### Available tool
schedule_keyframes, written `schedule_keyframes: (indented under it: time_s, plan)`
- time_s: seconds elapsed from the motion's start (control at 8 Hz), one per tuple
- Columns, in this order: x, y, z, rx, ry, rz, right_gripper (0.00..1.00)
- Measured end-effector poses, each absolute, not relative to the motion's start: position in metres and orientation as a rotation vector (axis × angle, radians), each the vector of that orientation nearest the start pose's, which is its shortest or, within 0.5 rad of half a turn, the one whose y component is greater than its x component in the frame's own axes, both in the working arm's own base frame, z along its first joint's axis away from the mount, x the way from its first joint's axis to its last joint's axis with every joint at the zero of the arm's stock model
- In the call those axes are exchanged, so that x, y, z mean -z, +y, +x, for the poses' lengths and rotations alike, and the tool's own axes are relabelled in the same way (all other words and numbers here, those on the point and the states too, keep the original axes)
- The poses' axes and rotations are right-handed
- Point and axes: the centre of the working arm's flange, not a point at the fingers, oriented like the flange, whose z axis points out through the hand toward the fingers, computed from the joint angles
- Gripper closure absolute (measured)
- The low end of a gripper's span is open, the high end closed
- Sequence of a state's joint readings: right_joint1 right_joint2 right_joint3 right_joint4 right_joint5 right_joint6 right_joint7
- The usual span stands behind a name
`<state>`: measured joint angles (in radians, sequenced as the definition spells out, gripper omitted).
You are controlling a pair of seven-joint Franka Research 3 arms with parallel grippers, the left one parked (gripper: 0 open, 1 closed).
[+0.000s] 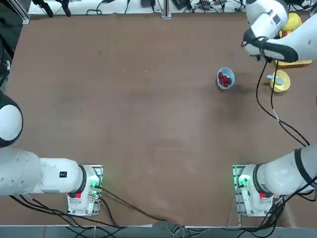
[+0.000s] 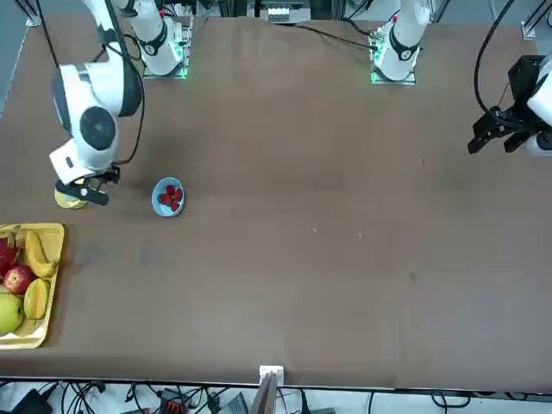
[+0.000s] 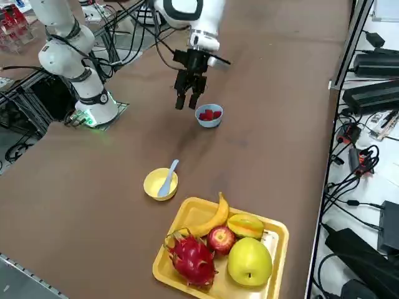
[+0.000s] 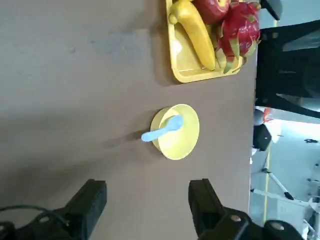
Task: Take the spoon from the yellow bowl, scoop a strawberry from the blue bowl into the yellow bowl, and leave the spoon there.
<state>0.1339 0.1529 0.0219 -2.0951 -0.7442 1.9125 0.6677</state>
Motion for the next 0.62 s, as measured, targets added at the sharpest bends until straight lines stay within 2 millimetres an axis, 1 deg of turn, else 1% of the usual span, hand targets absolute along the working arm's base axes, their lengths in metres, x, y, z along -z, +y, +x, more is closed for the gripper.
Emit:
schedule_keyframes:
  time_s: [0.25,0.62]
  plan:
    - [-0.298,0.030,0.534,-0.002,-0.141,2.312,0.00]
    - [-0.248,0.025,0.532,-0.028,-0.114,2.209,0.00]
